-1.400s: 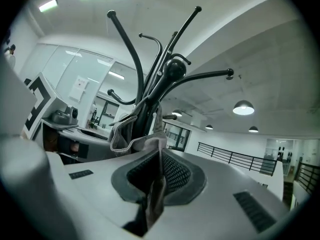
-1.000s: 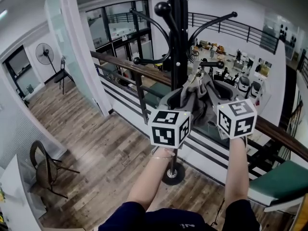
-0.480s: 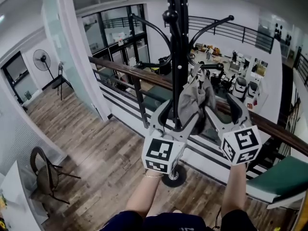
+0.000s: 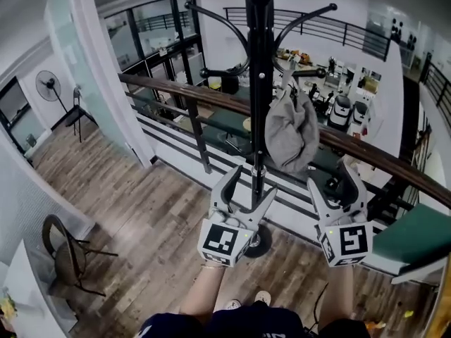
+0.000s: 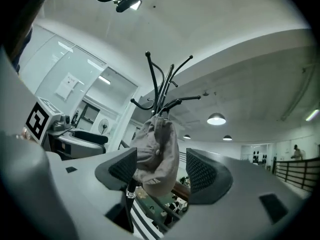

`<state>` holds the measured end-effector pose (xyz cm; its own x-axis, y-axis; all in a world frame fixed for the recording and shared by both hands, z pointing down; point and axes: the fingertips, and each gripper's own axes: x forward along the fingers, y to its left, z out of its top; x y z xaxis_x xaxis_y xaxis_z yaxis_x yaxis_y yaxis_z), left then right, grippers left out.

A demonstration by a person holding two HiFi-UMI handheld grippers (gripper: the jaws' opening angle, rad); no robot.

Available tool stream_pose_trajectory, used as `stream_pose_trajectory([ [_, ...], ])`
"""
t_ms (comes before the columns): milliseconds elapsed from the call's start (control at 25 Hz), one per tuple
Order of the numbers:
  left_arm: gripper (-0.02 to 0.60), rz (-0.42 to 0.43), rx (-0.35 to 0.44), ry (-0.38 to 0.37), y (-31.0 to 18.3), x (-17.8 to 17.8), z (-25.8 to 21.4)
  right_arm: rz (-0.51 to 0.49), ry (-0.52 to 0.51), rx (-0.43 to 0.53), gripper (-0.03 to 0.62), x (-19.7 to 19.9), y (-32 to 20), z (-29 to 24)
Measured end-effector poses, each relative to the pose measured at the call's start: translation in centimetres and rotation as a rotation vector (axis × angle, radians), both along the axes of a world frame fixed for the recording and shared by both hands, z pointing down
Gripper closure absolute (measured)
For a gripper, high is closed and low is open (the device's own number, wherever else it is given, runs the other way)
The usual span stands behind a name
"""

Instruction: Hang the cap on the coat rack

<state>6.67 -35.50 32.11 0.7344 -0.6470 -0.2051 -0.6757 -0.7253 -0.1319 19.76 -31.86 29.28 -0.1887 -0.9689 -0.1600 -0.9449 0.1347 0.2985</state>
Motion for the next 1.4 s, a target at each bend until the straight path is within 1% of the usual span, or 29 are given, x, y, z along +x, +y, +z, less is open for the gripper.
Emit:
stream_pose_trajectory([
  [80, 0.241, -0.012, -0.015, -0.001, 0.5, -0.7, 1.1, 0.035, -0.026, -0.008, 0.284, 0.4, 1.1, 1.2],
  [160, 0.241, -0.011, -0.039, 0.010, 1.2, -1.2, 2.1, 0.062, -0.021, -0.026, 0.286, 0.5, 2.2, 2.6],
  [240, 0.241, -0.011, -0.068, 0.014, 1.7, -1.5, 3.4, 0.083, -0.008, -0.066, 0.287, 0.6, 3.0, 4.6],
  [360, 0.241, -0.012, -0.112, -0.009, 2.6, -1.7, 5.8, 0.104, -0.030, -0.121, 0.287, 0.7, 4.2, 7.6],
  [480, 0.241, -0.021, -0.146, -0.019, 3.4, -2.2, 7.9, 0.113, -0.071, -0.137, 0.287, 0.3, 5.2, 9.8],
  [560, 0.241, -0.028, -0.186, 0.001, 3.9, -2.7, 9.2, 0.122, -0.080, -0.142, 0.292, -0.1, 6.1, 11.2],
  [640, 0.241, -0.028, -0.244, 0.023, 4.8, -3.0, 10.9, 0.132, -0.083, -0.171, 0.295, -0.4, 7.2, 13.2],
  [720, 0.241, -0.036, -0.280, 0.008, 5.5, -3.2, 12.6, 0.141, -0.099, -0.212, 0.295, -0.4, 7.8, 15.1],
  [800, 0.241, -0.055, -0.292, -0.025, 5.9, -3.6, 13.9, 0.145, -0.110, -0.242, 0.295, -0.6, 8.0, 16.4],
  [880, 0.241, -0.075, -0.298, -0.041, 6.0, -4.1, 14.6, 0.146, -0.102, -0.261, 0.295, -0.7, 8.2, 17.2],
  [1040, 0.241, -0.101, -0.302, -0.040, 5.7, -5.0, 14.7, 0.144, -0.104, -0.270, 0.295, -0.8, 8.2, 17.6],
  [1160, 0.243, -0.102, -0.303, -0.033, 5.8, -5.2, 14.4, 0.134, -0.095, -0.264, 0.300, -1.1, 8.1, 17.3],
  [1240, 0.267, -0.089, -0.294, -0.038, 6.1, -5.1, 14.1, 0.126, -0.088, -0.251, 0.347, -1.4, 8.1, 17.0],
  [1280, 0.293, -0.082, -0.284, -0.036, 6.3, -5.1, 13.9, 0.124, -0.087, -0.242, 0.370, -1.5, 8.1, 16.8],
  [1400, 0.431, -0.048, -0.249, 0.003, 6.8, -4.9, 13.0, 0.133, -0.097, -0.225, 0.458, -1.5, 7.9, 16.5],
])
